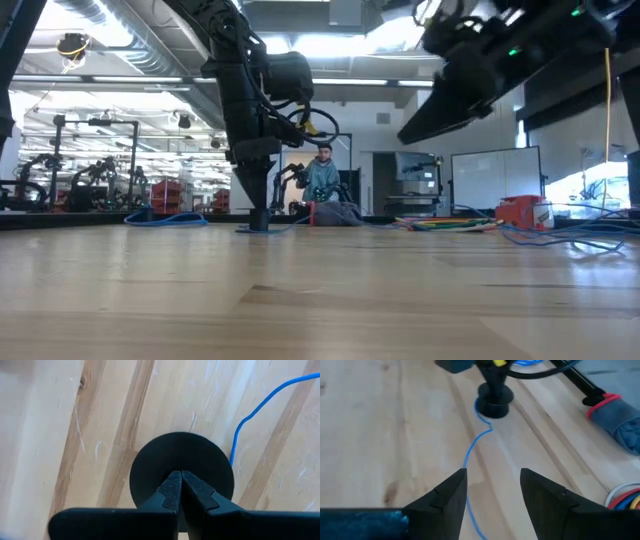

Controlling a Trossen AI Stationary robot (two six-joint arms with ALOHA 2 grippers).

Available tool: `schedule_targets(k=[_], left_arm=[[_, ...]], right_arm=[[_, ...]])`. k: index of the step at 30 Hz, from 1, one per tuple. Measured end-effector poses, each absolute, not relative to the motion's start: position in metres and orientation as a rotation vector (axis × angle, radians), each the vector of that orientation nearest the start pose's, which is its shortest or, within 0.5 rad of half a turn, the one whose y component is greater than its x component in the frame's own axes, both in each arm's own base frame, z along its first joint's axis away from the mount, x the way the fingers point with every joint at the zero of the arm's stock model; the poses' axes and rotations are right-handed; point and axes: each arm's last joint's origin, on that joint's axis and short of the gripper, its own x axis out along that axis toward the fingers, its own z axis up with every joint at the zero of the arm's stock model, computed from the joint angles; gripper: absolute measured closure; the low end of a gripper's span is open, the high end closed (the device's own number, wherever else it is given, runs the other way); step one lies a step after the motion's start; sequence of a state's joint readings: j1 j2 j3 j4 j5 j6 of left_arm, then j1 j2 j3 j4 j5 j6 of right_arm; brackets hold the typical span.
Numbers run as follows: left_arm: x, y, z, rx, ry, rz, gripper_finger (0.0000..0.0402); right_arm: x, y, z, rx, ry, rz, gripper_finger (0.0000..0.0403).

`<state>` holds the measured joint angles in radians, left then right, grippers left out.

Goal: Coil cords
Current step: Uncoil the blue wire from the black spool

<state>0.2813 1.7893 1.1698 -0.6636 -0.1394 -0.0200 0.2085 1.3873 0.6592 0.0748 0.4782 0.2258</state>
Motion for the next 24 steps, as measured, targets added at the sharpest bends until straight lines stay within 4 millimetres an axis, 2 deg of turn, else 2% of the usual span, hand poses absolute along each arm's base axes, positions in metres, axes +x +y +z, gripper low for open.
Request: schedule_targets(k=[5, 12, 16, 20, 24], left_arm=[[0.324, 0.098, 0.175, -0.109, 1.290, 0.372, 0.0398], [0.324, 0.098, 0.175, -0.106, 1.290, 0.371, 0.0398], [0.325, 0.098, 0.175, -0.105, 1.285, 0.371, 0.0398], [0.325, 0.098, 0.175, -0.104, 1.282, 0.372, 0.0398], [0.325, 0.098, 0.175, -0.104, 1.282, 0.372, 0.0398]], right_arm=[[0.276, 0.035, 0.176, 0.006, 0.593, -0.363, 0.0215], [0.290, 0.037, 0.155, -0.020, 0.591, -0.361, 0.0215], [0.293, 0.029, 0.144, -0.013, 0.625, -0.380, 0.0215], [0.299, 0.016, 0.135, 0.067, 0.639, -0.322, 0.0215], [0.313, 0.006, 0.133, 0.154, 0.522, -0.241, 0.0215]])
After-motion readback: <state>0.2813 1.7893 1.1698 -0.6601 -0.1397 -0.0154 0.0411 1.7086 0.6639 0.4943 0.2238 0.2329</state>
